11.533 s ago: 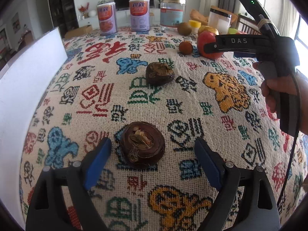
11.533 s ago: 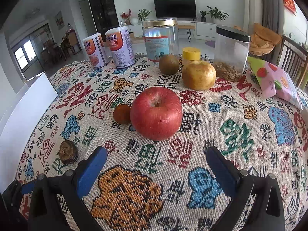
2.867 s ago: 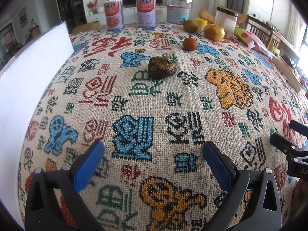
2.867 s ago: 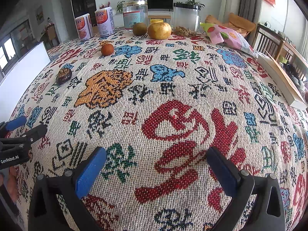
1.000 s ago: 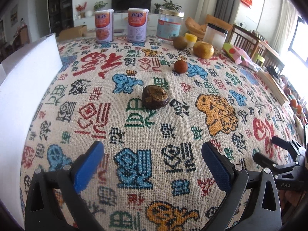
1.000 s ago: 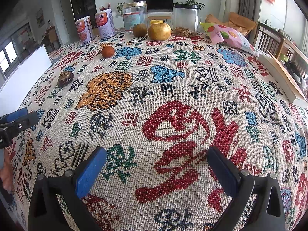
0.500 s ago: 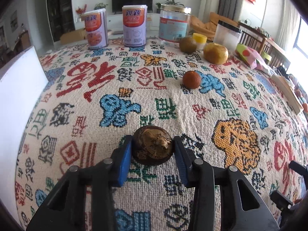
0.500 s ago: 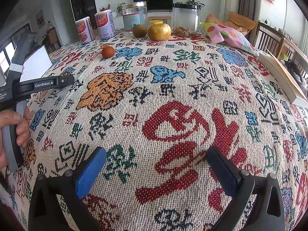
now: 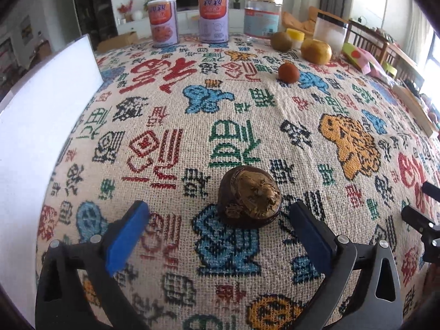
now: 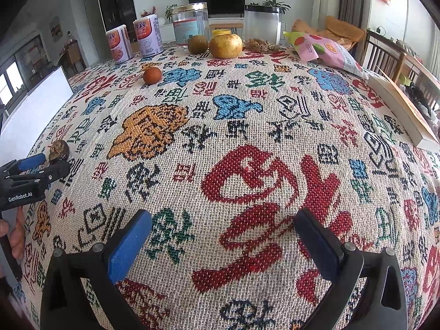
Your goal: Organize fruits
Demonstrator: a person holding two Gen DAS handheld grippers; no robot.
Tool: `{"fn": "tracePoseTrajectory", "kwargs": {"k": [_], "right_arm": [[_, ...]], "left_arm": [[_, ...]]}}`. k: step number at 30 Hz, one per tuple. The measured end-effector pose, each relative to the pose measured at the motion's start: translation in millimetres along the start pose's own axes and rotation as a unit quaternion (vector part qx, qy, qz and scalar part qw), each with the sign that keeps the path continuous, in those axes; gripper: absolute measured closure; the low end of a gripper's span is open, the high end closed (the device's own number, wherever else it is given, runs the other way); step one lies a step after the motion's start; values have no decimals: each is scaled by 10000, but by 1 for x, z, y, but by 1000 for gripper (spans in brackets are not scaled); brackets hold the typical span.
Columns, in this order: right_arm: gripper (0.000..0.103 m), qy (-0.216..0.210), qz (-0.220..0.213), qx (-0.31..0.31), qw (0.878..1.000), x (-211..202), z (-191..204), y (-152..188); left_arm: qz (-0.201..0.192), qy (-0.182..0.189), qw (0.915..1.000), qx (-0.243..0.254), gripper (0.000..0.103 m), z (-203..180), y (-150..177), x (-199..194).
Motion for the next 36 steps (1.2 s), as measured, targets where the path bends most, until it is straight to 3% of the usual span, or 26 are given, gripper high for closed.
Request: {"fn": "tracePoseTrajectory", "kwargs": {"k": [28,31,33,34,36], "right_arm": [[0,176,23,-129,9998,1,4,1],[0,146,64,-95,9998,2,3,0],[0,162,475,-96,9987,6,3,-9],[0,188,656,-138,9976,9,3,-14],[0,174,650,-90,9977,15,2,-21]], "left_arm": [[4,0,10000,-67,0,0,3,3],[661,299,9974,7,1,3,-17,13],[867,363,9956,43,1,6,-30,23],[806,189,9965,114,0,8,-33,28],[178,191,9996,141,0,9,-31,29]]}}
Point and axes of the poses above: each gripper's, at about its wrist camera, not at the fingertips, and x roughly the way its jaws point, z to its left, y to its underside, the point moved 2 cm from there along x, roughly the way its jaws point, and after that the axes turned 5 degrees about x, right-handed, at the moved point
